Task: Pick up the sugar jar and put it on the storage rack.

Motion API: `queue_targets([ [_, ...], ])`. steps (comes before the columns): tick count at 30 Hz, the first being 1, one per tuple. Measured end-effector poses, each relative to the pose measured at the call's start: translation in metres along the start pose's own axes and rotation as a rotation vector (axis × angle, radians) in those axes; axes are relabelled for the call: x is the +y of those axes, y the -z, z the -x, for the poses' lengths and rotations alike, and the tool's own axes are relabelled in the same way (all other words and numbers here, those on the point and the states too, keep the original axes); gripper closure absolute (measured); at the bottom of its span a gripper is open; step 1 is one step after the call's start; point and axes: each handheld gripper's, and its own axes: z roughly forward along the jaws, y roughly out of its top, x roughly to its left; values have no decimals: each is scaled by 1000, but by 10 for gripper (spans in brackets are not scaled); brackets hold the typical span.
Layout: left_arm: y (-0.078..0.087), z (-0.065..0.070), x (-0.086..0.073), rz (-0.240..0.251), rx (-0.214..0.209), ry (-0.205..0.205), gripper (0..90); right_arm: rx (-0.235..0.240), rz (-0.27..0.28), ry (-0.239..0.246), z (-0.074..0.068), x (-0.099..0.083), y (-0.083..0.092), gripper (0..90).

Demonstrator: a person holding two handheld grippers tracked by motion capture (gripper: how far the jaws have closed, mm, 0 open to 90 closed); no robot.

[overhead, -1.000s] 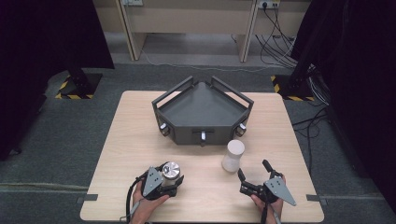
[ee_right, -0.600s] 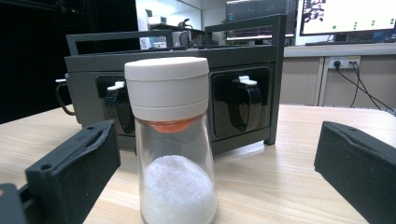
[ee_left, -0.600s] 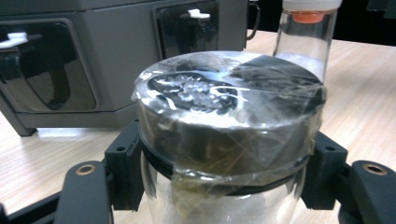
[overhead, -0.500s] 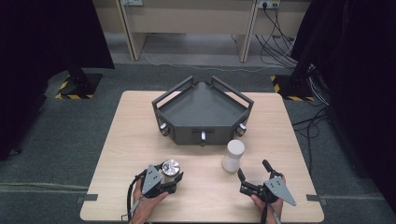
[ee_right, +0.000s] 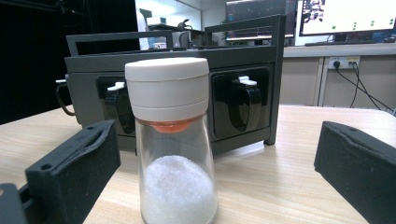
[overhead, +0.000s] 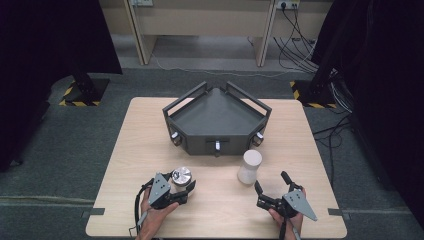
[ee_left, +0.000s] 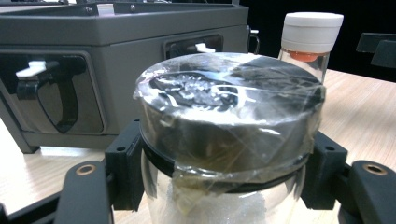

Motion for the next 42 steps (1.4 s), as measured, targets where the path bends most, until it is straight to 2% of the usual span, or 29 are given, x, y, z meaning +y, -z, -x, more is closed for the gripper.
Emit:
queue_targets([
  [10, -2, -2, 11, 28, 2, -2, 309, 1, 0, -2, 0, 0, 0, 6],
  [22, -8, -10, 35, 83, 14, -1, 309, 3, -2, -5, 0, 0, 0, 6],
  [28, -17, -15, 48, 88, 19, 7, 309, 3, -2, -7, 0, 0, 0, 6],
  [42, -43, -23, 85, 94, 20, -17, 309, 5, -2, -10, 0, 0, -1, 7],
])
